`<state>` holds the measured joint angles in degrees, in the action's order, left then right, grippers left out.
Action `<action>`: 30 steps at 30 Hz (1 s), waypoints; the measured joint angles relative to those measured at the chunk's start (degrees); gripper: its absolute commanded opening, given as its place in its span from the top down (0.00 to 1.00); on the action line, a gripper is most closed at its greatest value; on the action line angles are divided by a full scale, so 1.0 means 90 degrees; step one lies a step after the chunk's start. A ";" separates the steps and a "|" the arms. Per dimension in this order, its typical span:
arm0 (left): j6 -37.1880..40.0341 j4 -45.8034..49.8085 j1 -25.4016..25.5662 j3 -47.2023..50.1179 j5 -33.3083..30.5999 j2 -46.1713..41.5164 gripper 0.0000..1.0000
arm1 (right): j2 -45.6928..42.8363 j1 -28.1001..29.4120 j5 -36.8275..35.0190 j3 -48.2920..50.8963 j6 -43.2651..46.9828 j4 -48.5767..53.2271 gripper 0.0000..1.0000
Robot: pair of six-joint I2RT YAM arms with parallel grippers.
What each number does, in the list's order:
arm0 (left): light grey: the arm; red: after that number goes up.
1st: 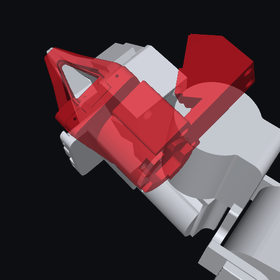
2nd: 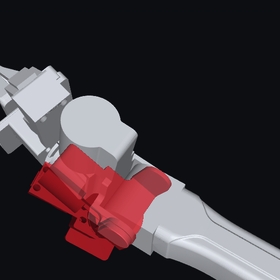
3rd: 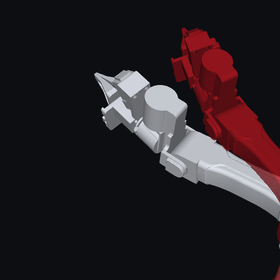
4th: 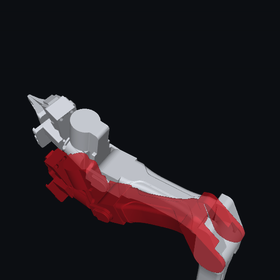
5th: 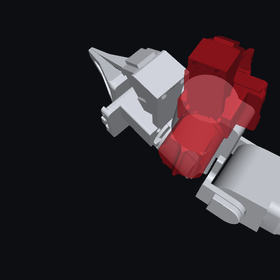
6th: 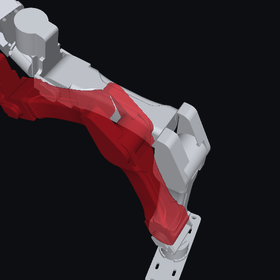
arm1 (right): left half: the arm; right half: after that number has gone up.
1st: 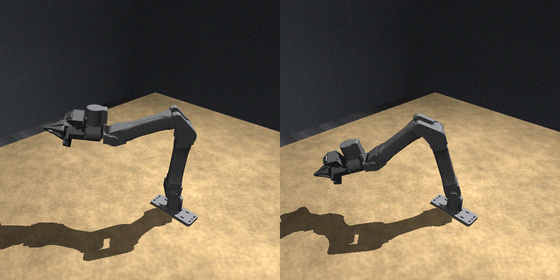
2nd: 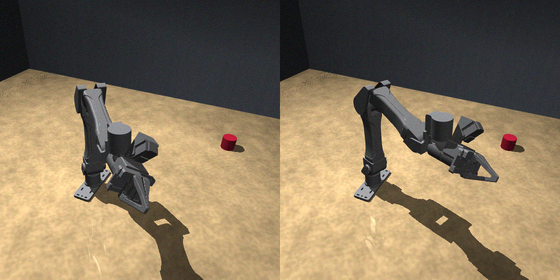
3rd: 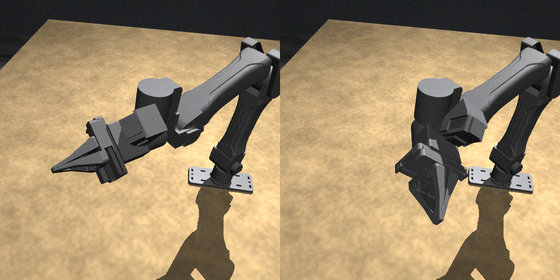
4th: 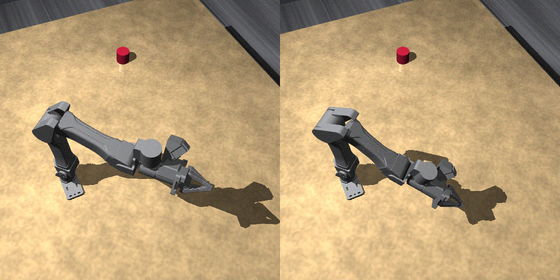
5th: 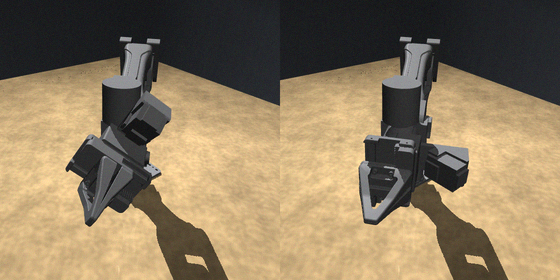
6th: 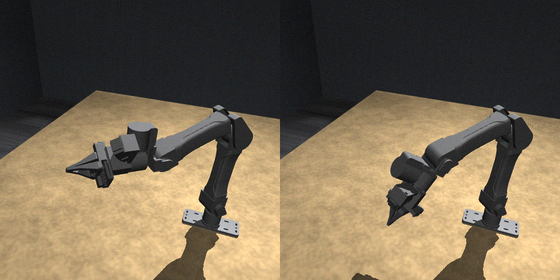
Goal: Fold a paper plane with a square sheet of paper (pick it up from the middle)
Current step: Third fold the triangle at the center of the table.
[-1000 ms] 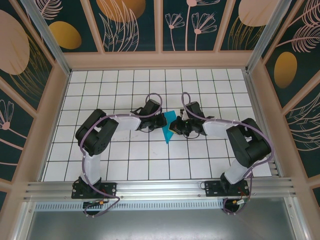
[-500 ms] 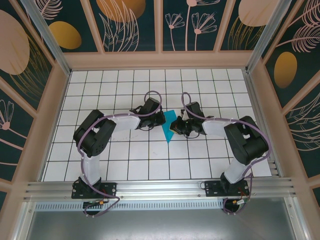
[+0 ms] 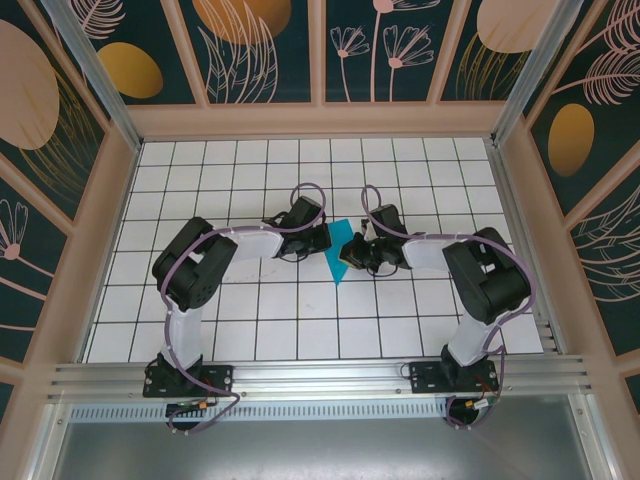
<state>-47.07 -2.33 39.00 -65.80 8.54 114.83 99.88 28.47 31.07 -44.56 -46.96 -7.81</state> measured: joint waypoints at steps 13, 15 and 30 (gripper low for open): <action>0.0044 0.0000 0.0000 -0.0002 0.0019 0.0002 0.93 | 0.0172 0.0000 0.0034 -0.0053 -0.0002 -0.0117 0.92; 0.0046 0.0000 0.0000 -0.0002 0.0019 0.0007 0.93 | 0.0177 0.0000 0.0039 -0.0061 0.0000 -0.0117 0.92; 0.0063 -0.0002 0.0000 -0.0036 0.0044 0.0034 0.93 | 0.0347 0.0000 0.0177 -0.0143 0.0017 -0.0260 0.91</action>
<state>-46.50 -2.35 39.00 -66.13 8.93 115.13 103.00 28.47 32.67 -45.84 -46.81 -10.15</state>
